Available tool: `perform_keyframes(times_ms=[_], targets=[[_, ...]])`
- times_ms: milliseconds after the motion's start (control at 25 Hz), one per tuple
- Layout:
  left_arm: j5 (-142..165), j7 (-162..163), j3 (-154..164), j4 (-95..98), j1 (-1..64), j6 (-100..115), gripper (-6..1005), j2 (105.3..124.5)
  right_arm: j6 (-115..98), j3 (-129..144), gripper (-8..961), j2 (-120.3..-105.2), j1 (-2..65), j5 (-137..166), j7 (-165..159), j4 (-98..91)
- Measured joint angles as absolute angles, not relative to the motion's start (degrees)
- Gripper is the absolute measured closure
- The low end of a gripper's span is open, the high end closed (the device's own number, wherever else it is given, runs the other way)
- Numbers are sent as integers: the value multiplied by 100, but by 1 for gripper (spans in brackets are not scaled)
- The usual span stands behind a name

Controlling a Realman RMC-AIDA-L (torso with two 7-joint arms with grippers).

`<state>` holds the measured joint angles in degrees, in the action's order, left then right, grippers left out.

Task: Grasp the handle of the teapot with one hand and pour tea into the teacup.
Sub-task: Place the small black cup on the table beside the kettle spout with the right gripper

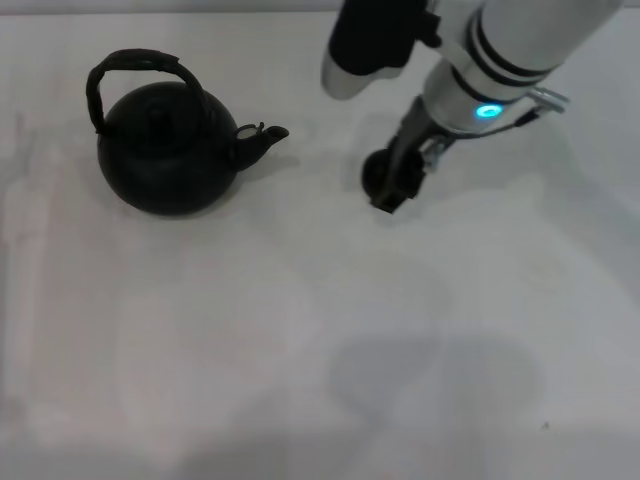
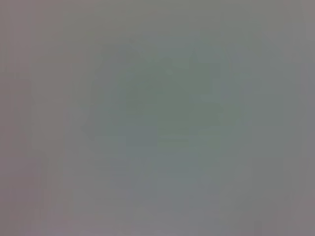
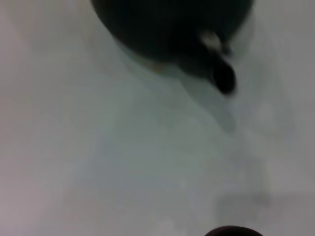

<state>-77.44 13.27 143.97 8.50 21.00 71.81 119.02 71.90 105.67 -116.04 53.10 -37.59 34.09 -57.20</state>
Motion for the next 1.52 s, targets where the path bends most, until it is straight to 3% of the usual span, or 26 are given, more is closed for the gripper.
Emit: perform_keyframes(times_ms=[640, 1520], targets=[[-7721, 1327, 14409, 860, 2100, 7180, 121, 11904, 6455, 12459, 228, -11619, 6154, -5023, 3512, -5317], [-7712, 1327, 14425, 862, 2109, 7180, 122, 11907, 6379, 12642, 212, -11620, 6134, -5250, 3715, -5039]])
